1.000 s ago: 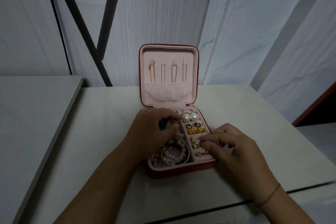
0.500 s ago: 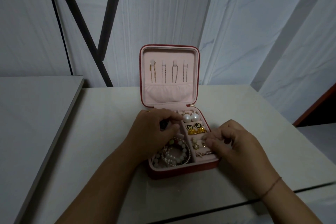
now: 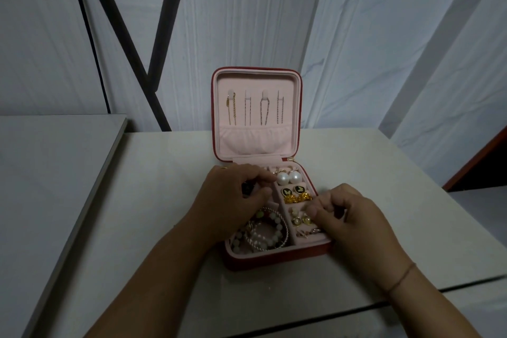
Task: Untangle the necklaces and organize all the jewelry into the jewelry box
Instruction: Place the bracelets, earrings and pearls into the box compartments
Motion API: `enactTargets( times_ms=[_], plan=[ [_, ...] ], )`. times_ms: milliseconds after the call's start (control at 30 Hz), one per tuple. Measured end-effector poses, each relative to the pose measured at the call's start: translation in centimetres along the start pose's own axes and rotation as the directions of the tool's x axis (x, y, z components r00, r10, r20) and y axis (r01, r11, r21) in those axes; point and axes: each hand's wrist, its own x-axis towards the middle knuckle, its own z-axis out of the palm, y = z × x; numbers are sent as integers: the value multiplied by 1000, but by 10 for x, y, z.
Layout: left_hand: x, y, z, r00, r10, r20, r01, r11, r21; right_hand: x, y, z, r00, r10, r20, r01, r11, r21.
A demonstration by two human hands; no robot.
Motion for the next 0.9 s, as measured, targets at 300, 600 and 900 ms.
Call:
enactTargets(
  times_ms=[300, 600, 900],
  plan=[
    [0, 1, 0, 1000, 7, -9, -7, 1000, 1, 10, 3, -8, 999, 34, 32, -33, 999, -28],
    [1, 3, -2, 973, 21, -230, -28, 999, -25, 21, -6, -13, 999, 5, -43, 4, 978, 211],
    [15, 4, -9, 786, -516, -339, 316, 808, -497, 88, -33, 16, 992, 47, 117, -103, 840, 533]
  ],
)
